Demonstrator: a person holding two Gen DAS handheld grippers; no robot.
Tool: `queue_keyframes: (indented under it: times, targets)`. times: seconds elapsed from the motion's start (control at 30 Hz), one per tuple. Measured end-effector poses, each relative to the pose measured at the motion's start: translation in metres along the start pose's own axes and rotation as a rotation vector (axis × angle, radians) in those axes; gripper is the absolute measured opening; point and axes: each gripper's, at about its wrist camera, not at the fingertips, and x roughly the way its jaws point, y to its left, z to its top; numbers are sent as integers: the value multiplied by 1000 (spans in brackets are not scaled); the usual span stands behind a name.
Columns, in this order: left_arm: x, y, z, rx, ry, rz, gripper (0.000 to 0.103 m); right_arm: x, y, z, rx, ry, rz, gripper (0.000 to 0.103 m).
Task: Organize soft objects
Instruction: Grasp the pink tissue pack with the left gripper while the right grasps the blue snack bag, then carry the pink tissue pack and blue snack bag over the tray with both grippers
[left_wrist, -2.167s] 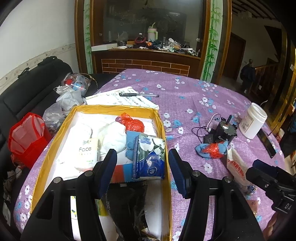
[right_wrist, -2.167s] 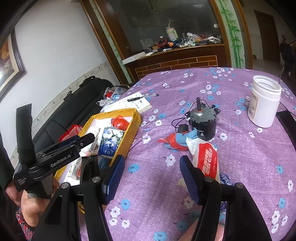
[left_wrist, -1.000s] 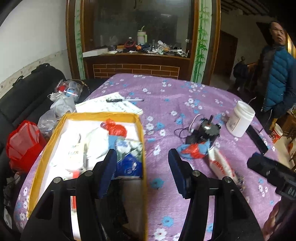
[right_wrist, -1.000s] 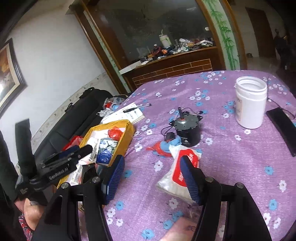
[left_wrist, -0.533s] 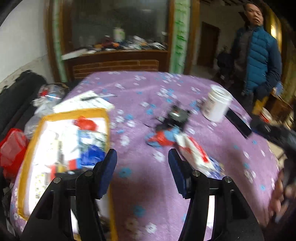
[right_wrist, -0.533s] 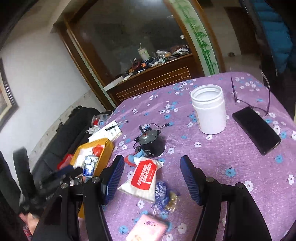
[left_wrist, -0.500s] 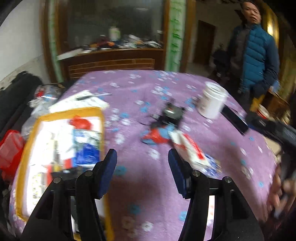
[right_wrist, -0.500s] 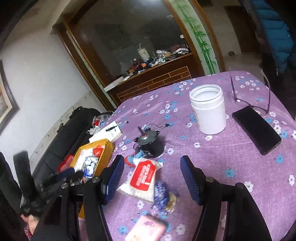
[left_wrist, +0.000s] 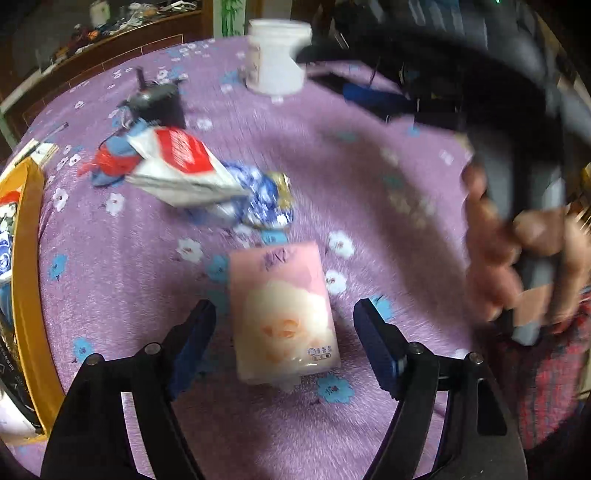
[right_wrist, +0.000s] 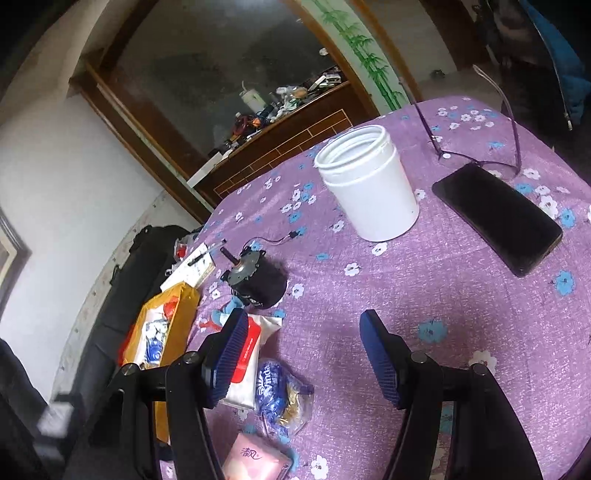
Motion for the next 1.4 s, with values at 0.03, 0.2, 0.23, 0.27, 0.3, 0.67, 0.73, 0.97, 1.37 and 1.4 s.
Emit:
queue_keyframes:
  times: [0.03, 0.2, 0.23, 0.27, 0.3, 0.67, 0.73, 0.97, 1.37, 1.4]
  targets:
    - [8, -6, 0, 18, 3, 40, 77, 1, 2, -1, -6, 0, -5, 66]
    - [14, -5, -2, 28, -86, 65, 57, 11, 8, -7, -43, 33, -17, 66]
    - [11, -1, -3, 24, -99, 60, 53, 13, 10, -8, -57, 45, -17, 66]
    - [9, 4, -5, 21, -107, 62, 53, 18, 14, -11, -80, 66, -17, 66]
    - [6, 11, -7, 4, -117, 40, 52, 23, 17, -13, -100, 85, -17, 66]
    - [-20, 50, -17, -95, -185, -5, 52, 66, 56, -54, -369, 269, -74, 67]
    - [-19, 53, -19, -95, -186, -12, 52, 70, 60, -59, -404, 283, -77, 71]
    - [-18, 61, -21, -111, -186, -22, 52, 78, 68, -72, -488, 315, -112, 48]
    - [-34, 57, -23, -91, -247, -31, 52, 39, 28, -32, -240, 141, -141, 43]
    - [-35, 56, -23, -88, -253, -27, 52, 37, 26, -30, -225, 125, -139, 43]
